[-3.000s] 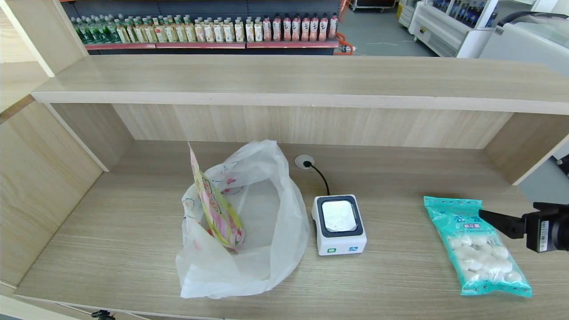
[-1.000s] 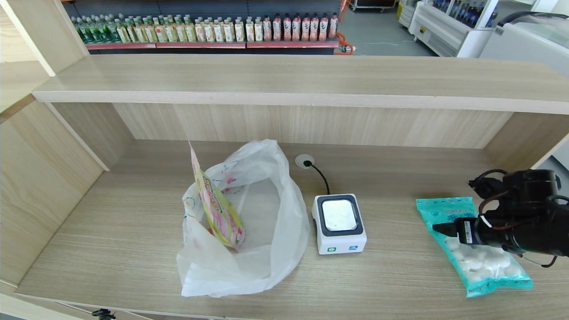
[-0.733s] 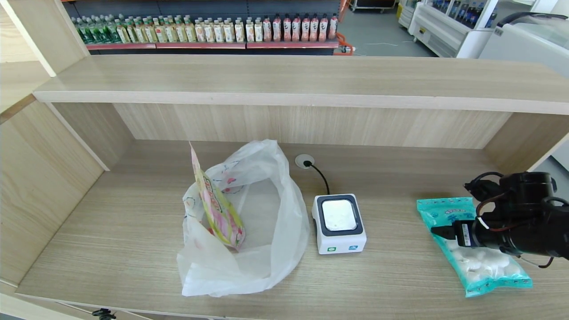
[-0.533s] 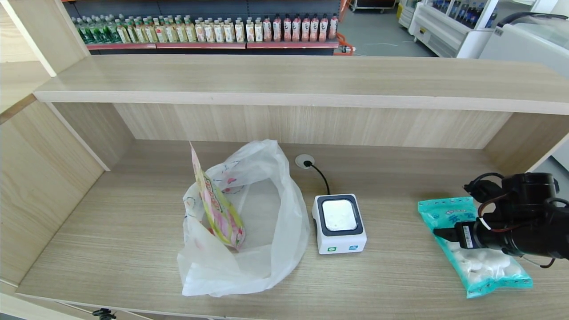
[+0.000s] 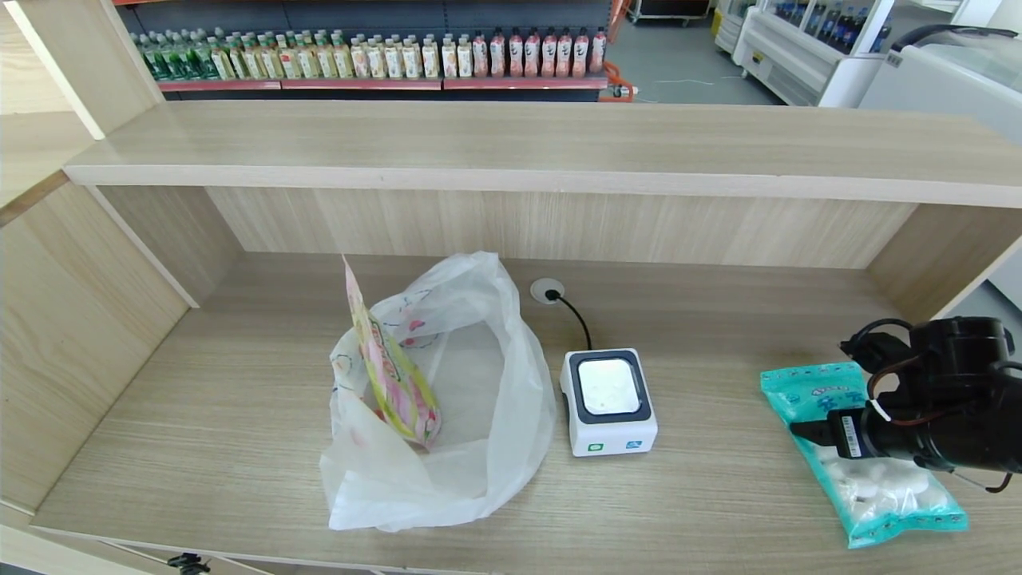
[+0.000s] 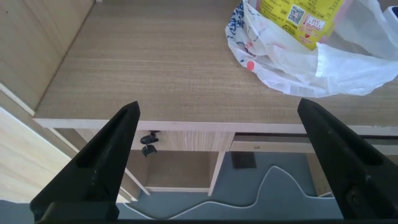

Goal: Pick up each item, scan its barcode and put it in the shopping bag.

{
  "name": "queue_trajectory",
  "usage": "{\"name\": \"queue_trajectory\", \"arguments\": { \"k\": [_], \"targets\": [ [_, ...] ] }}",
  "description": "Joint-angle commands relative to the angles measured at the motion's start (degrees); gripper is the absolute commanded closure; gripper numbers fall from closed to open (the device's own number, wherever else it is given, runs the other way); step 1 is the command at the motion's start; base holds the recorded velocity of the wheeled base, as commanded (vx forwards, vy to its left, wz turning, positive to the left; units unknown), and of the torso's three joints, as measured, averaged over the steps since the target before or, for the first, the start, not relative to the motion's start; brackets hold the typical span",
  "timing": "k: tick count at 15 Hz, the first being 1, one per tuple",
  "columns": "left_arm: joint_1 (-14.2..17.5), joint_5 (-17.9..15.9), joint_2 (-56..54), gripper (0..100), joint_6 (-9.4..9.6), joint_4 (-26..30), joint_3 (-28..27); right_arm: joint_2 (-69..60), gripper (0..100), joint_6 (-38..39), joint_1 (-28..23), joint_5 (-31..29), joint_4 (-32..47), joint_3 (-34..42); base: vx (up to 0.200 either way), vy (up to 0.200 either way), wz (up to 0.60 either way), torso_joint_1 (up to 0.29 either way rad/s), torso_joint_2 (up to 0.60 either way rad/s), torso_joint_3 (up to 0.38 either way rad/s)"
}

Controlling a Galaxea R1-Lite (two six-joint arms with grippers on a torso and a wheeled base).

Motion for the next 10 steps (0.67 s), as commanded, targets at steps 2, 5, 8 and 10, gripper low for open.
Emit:
{"name": "queue_trajectory", "arguments": {
  "k": [2,5,8,10],
  "targets": [
    [0.0,0.0,0.0,0,-0.04,0.0,0.0,-1.8,100,-0.1,0.1,0.4,0.0,-1.1,0.000,0.000,0.00,0.000,0.00,0.000],
    [0.0,0.0,0.0,0,-0.04,0.0,0.0,-2.6,100,-0.3,0.2,0.4,-0.1,-1.3,0.000,0.000,0.00,0.000,0.00,0.000],
    [0.0,0.0,0.0,0,-0.04,0.0,0.0,-3.6,100,-0.8,0.3,0.3,-0.1,-1.4,0.000,0.000,0.00,0.000,0.00,0.000],
    [0.0,0.0,0.0,0,-0.04,0.0,0.0,-3.9,100,-0.7,0.3,0.3,0.0,-1.3,0.000,0.000,0.00,0.000,0.00,0.000]
  ]
}}
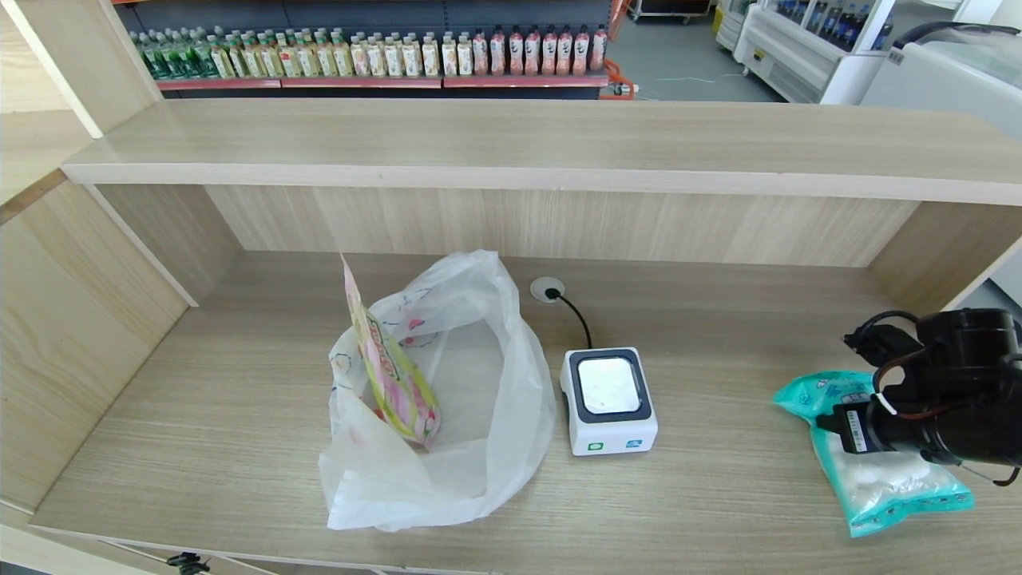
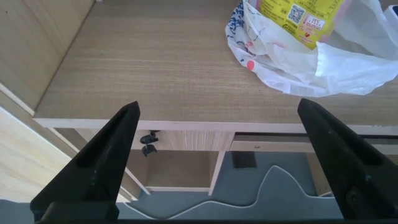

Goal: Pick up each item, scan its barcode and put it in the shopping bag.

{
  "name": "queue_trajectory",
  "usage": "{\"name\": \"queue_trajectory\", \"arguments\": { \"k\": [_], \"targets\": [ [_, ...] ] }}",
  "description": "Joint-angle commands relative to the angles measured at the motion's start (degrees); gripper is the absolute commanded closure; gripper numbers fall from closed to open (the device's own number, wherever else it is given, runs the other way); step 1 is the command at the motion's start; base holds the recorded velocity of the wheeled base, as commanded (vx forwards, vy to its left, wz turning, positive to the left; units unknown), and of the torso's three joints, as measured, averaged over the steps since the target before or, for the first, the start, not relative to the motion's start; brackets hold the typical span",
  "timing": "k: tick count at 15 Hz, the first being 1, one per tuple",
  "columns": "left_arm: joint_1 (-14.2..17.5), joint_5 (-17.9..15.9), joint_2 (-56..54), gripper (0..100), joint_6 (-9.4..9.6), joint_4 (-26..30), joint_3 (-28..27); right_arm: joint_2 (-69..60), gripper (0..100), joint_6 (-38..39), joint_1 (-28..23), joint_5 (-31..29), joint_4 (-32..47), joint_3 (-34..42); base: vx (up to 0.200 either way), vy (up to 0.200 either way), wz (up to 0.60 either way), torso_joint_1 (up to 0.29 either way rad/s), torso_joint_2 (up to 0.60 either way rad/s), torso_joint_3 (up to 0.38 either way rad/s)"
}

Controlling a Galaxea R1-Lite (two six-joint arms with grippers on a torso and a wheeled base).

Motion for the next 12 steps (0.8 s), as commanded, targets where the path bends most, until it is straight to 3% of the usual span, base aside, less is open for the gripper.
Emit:
{"name": "queue_trajectory", "arguments": {
  "k": [1,4,12],
  "targets": [
    [0.0,0.0,0.0,0,-0.02,0.0,0.0,-0.9,100,0.3,0.0,0.3,-0.3,-0.1,0.000,0.000,0.00,0.000,0.00,0.000],
    [0.0,0.0,0.0,0,-0.02,0.0,0.0,-2.3,100,-0.1,0.2,0.3,-0.2,-0.7,0.000,0.000,0.00,0.000,0.00,0.000],
    [0.0,0.0,0.0,0,-0.02,0.0,0.0,-13.0,100,0.4,1.0,2.5,18.7,-7.9,0.000,0.000,0.00,0.000,0.00,0.000]
  ]
}}
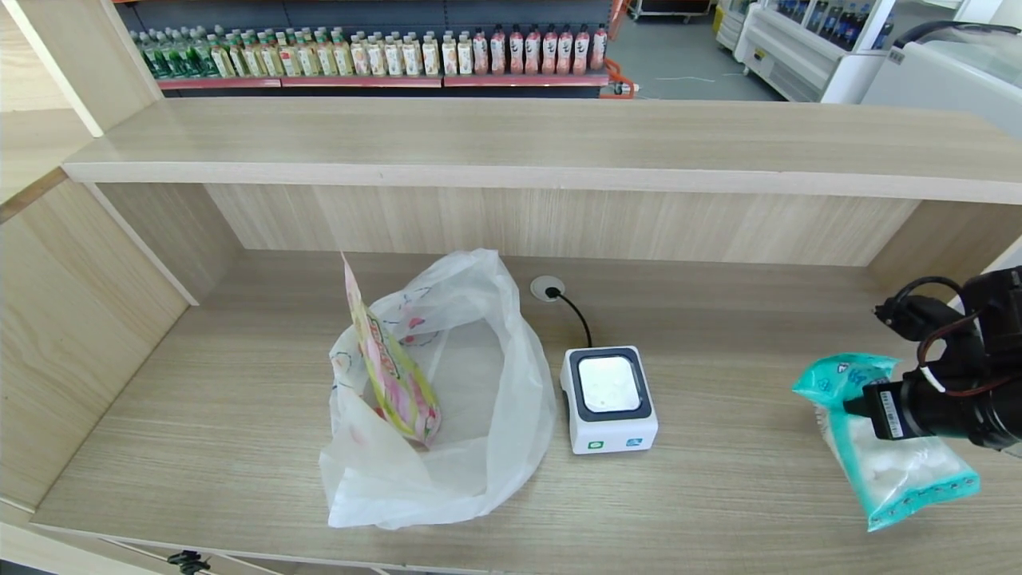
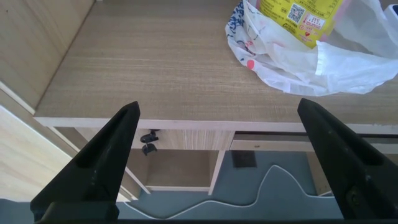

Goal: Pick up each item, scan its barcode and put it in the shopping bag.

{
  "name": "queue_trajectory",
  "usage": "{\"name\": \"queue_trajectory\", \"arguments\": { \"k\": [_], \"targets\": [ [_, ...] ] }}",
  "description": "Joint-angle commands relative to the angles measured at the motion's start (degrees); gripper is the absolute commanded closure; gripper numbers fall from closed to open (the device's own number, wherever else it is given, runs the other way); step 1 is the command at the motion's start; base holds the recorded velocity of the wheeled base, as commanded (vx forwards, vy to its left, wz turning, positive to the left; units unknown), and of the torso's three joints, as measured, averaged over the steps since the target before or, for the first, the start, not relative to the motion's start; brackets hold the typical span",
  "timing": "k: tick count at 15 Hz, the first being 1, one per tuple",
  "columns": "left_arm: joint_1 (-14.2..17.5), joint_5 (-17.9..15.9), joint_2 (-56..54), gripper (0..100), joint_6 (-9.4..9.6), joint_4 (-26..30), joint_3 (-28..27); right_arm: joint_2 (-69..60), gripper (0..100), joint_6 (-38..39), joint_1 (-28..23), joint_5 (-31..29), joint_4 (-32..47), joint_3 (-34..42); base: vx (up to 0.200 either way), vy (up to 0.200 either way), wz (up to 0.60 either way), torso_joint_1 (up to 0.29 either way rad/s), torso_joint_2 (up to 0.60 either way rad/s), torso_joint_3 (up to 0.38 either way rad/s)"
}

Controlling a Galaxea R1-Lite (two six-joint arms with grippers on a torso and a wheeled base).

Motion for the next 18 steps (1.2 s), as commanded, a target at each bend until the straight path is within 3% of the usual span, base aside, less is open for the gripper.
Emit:
{"name": "queue_trajectory", "arguments": {
  "k": [1,5,11,12,14,18],
  "targets": [
    [0.0,0.0,0.0,0,-0.02,0.0,0.0,-2.9,100,0.2,0.0,0.0,0.7,-1.3,0.000,0.000,0.00,0.000,0.00,0.000],
    [0.0,0.0,0.0,0,-0.02,0.0,0.0,-3.3,100,3.7,0.0,4.2,0.8,-2.3,0.000,0.000,0.00,0.000,0.00,0.000],
    [0.0,0.0,0.0,0,-0.02,0.0,0.0,-10.4,100,8.5,2.2,18.7,0.6,-2.6,0.000,0.000,0.00,0.000,0.00,0.000],
    [0.0,0.0,0.0,0,-0.02,0.0,0.0,-11.9,100,10.3,2.8,22.1,0.5,-2.6,0.000,0.000,0.00,0.000,0.00,0.000],
    [0.0,0.0,0.0,0,-0.02,0.0,0.0,-16.7,100,14.8,2.9,34.9,-0.1,-3.4,0.000,0.000,0.00,0.000,0.00,0.000],
    [0.0,0.0,0.0,0,-0.02,0.0,0.0,-22.3,100,24.1,3.0,46.6,-5.2,-4.6,0.000,0.000,0.00,0.000,0.00,0.000]
  ]
}}
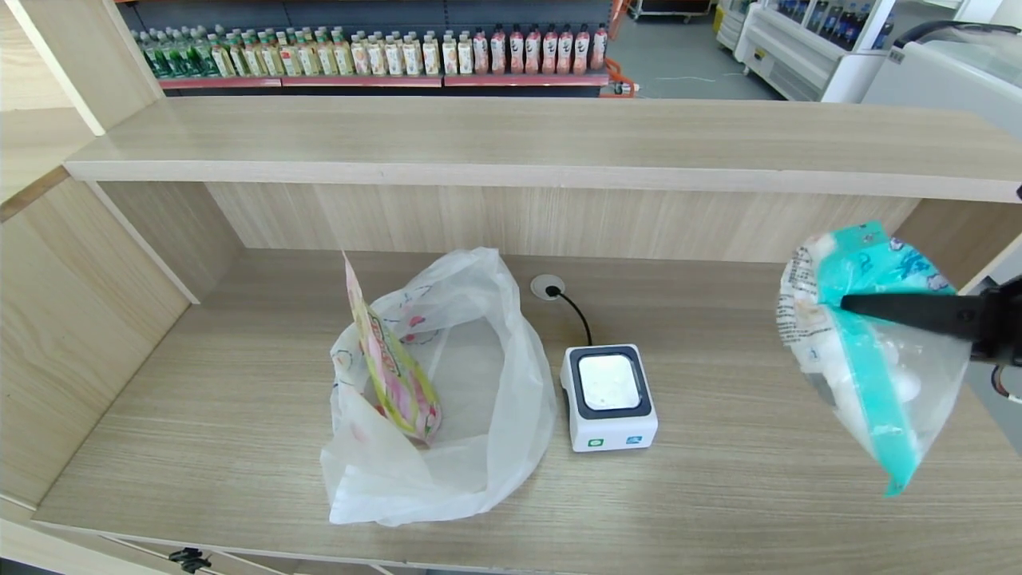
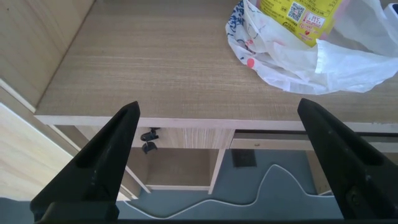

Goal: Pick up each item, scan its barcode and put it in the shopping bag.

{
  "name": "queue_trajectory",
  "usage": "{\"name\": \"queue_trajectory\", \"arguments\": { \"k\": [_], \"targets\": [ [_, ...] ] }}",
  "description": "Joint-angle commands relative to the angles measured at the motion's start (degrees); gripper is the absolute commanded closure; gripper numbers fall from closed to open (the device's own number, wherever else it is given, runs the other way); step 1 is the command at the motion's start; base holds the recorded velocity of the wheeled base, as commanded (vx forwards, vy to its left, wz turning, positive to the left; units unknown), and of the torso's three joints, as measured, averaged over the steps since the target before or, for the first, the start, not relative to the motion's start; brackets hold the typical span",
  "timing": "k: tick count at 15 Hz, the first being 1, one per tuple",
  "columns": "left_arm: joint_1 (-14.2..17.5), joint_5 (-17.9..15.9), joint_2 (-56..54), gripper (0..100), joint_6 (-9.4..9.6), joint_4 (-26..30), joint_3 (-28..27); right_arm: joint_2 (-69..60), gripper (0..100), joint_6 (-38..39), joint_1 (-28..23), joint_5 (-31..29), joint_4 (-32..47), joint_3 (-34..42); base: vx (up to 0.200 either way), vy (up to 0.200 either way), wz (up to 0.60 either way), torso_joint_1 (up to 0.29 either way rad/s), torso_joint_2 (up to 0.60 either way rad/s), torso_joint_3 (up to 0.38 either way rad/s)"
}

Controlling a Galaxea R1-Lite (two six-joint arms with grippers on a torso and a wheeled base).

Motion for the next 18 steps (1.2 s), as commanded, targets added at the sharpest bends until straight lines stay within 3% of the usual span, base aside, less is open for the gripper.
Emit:
{"name": "queue_trajectory", "arguments": {
  "k": [1,2,4,7,18],
  "targets": [
    [0.0,0.0,0.0,0,-0.02,0.0,0.0,-3.8,100,3.1,0.3,1.2,-0.9,-2.0,0.000,0.000,0.00,0.000,0.00,0.000],
    [0.0,0.0,0.0,0,-0.02,0.0,0.0,-4.5,100,9.6,2.3,1.7,-0.9,-5.5,0.000,0.000,0.00,0.000,0.00,0.000],
    [0.0,0.0,0.0,0,-0.02,0.0,0.0,-5.5,100,14.7,3.1,2.8,-0.9,-9.4,0.000,0.000,0.00,0.000,0.00,0.000],
    [0.0,0.0,0.0,0,-0.02,0.0,0.0,-8.5,100,17.3,3.3,12.5,-0.9,-10.0,0.000,0.000,0.00,0.000,0.00,0.000],
    [0.0,0.0,0.0,0,-0.02,0.0,0.0,-9.6,100,26.6,7.4,12.8,-15.4,-2.5,0.000,0.000,0.00,0.000,0.00,0.000]
  ]
}}
